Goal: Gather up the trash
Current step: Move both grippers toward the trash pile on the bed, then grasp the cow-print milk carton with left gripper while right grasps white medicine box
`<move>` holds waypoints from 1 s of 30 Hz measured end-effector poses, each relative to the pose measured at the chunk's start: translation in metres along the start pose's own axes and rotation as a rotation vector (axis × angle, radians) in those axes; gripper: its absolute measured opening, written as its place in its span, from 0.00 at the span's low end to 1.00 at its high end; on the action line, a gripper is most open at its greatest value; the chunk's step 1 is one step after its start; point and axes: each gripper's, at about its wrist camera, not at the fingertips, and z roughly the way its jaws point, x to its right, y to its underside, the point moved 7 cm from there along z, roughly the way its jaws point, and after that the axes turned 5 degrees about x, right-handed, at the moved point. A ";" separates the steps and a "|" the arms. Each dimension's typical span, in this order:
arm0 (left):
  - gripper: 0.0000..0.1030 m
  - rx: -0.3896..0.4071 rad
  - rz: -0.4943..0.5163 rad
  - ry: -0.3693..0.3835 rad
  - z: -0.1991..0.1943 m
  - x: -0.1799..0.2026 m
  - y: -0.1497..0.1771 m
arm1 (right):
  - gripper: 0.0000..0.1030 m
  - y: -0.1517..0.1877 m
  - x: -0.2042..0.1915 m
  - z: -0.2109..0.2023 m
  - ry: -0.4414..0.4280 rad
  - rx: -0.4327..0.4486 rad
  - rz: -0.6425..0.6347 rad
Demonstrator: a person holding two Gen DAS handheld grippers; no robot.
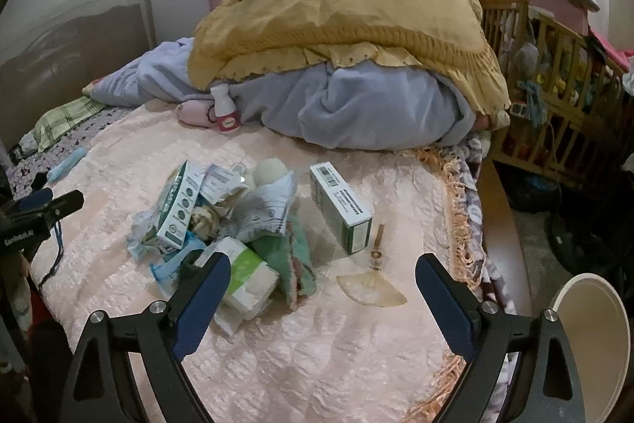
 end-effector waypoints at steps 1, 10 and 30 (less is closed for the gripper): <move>0.99 0.001 0.002 0.001 0.001 0.001 -0.001 | 0.90 -0.001 0.001 0.000 -0.006 0.002 0.009; 0.99 0.002 0.013 0.001 0.007 0.007 -0.005 | 0.90 -0.002 0.000 0.010 -0.006 -0.006 -0.004; 0.99 -0.204 -0.059 0.210 0.075 0.036 0.004 | 0.54 -0.027 0.038 0.115 -0.059 -0.153 0.026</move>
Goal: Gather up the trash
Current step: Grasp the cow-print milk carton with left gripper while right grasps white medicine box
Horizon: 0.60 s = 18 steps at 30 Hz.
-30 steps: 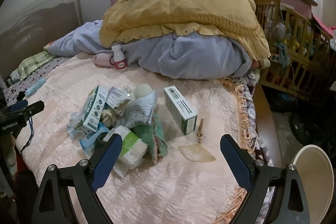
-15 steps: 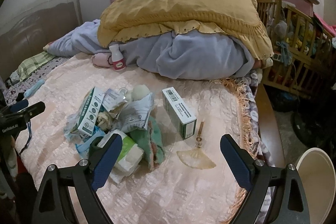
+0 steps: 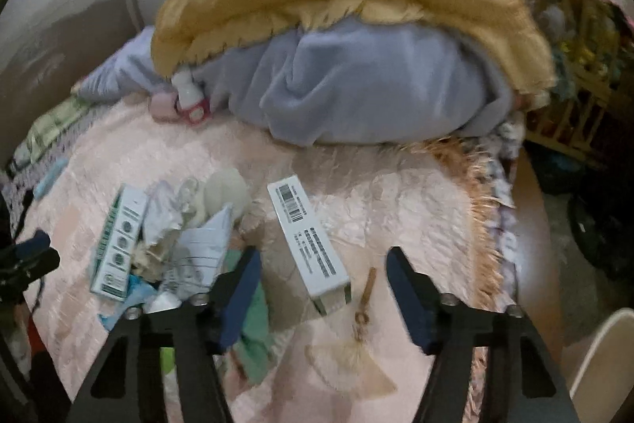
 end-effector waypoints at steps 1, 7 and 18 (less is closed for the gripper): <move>0.99 -0.016 0.003 0.005 0.007 0.002 0.000 | 0.54 0.001 -0.001 0.009 -0.008 -0.025 -0.014; 0.88 -0.072 -0.009 0.033 0.044 0.010 -0.005 | 0.32 0.008 -0.008 0.050 -0.029 -0.111 -0.062; 0.54 -0.038 -0.006 0.079 0.018 0.029 -0.011 | 0.25 0.013 0.009 -0.008 -0.038 0.027 0.014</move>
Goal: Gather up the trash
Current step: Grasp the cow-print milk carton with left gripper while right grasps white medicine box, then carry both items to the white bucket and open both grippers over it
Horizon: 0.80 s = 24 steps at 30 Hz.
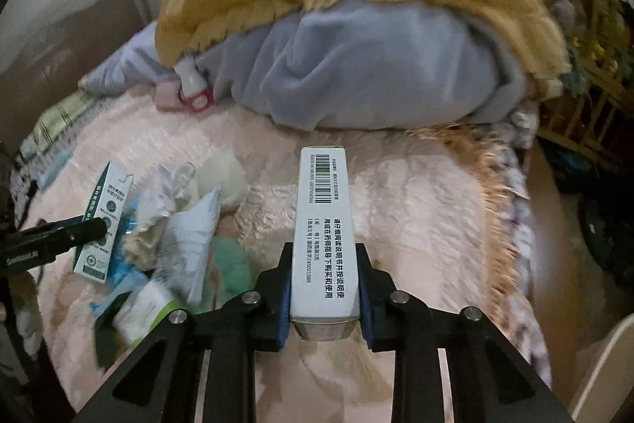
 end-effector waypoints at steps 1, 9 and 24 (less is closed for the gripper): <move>0.54 0.011 0.012 0.008 -0.009 0.006 -0.001 | 0.25 0.002 0.004 -0.013 -0.001 0.013 0.010; 0.54 0.046 0.091 0.111 -0.052 0.074 0.003 | 0.25 0.034 0.042 -0.091 0.042 0.068 0.089; 0.54 -0.071 0.316 0.364 -0.033 0.296 0.063 | 0.25 0.121 0.192 -0.212 0.300 0.102 0.290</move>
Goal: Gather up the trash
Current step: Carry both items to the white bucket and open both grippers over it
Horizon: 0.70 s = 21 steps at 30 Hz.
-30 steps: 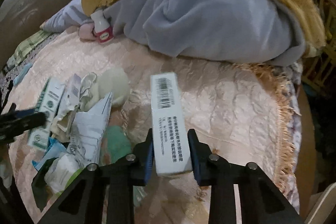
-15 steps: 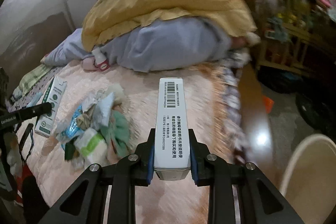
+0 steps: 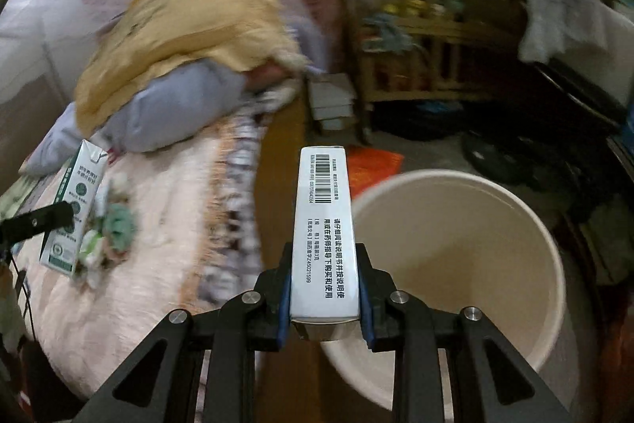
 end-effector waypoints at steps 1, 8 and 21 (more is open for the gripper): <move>0.54 -0.010 0.011 0.015 0.007 0.013 0.000 | 0.25 0.003 0.013 -0.001 0.016 -0.001 0.019; 0.54 -0.082 0.044 0.131 0.069 0.090 0.000 | 0.25 0.022 0.067 -0.001 0.075 -0.021 0.103; 0.57 -0.152 -0.086 0.266 0.112 0.114 0.005 | 0.42 0.031 0.096 0.006 0.134 -0.037 0.190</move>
